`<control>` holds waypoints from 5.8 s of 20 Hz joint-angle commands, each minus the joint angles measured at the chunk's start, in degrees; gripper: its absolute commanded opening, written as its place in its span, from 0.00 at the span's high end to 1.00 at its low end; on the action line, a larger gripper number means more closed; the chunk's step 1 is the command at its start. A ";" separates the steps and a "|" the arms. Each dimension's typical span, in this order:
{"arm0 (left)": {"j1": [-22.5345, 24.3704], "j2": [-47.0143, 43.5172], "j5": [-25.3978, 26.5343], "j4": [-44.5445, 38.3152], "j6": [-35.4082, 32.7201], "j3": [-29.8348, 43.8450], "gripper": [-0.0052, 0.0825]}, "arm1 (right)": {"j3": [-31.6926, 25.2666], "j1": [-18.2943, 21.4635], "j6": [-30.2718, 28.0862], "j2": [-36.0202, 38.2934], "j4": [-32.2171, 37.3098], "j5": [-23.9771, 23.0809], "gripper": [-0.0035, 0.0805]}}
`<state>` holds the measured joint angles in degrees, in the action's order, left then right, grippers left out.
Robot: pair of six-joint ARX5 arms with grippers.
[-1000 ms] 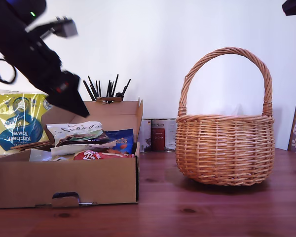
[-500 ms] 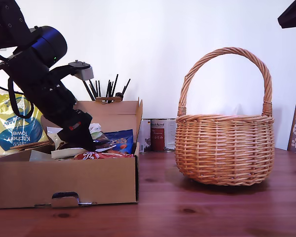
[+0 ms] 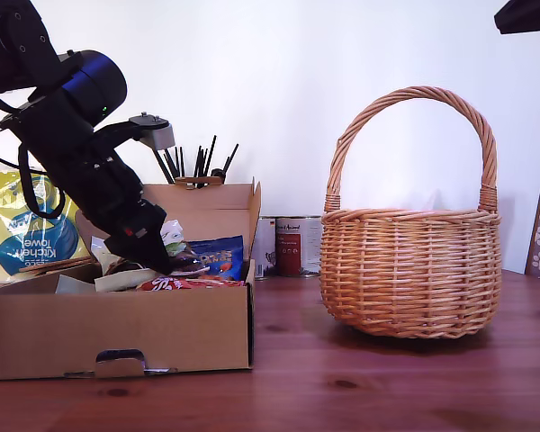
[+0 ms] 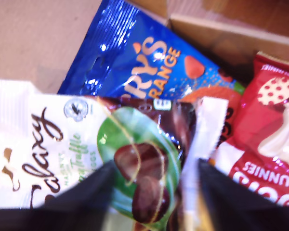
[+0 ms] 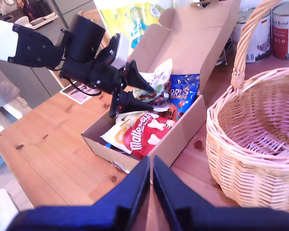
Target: Move the bags of Easter eggs from the cardboard box on the left into the woven basket on the right side.
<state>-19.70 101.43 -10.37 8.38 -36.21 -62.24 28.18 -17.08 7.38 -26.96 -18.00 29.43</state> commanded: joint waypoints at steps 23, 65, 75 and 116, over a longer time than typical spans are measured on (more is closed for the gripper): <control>0.74 7.69 6.36 -2.80 1.31 -1.55 0.07 | 0.33 -0.15 -0.31 -0.26 0.61 0.00 0.97; -21.62 -10.99 -14.58 -14.99 19.85 -1.64 0.92 | 0.61 -0.09 2.08 5.90 -11.10 -12.22 0.97; -26.97 8.55 -11.98 -34.53 21.86 -9.99 0.92 | 5.81 -0.11 2.08 10.40 -16.57 -12.48 0.97; -24.35 -14.58 -0.61 13.81 22.75 -13.64 0.96 | 6.12 -0.13 1.60 10.38 -17.84 -12.07 0.97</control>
<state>-44.36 86.98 -11.07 21.91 -13.67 -79.11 34.37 -17.06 9.13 -16.71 -36.10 17.41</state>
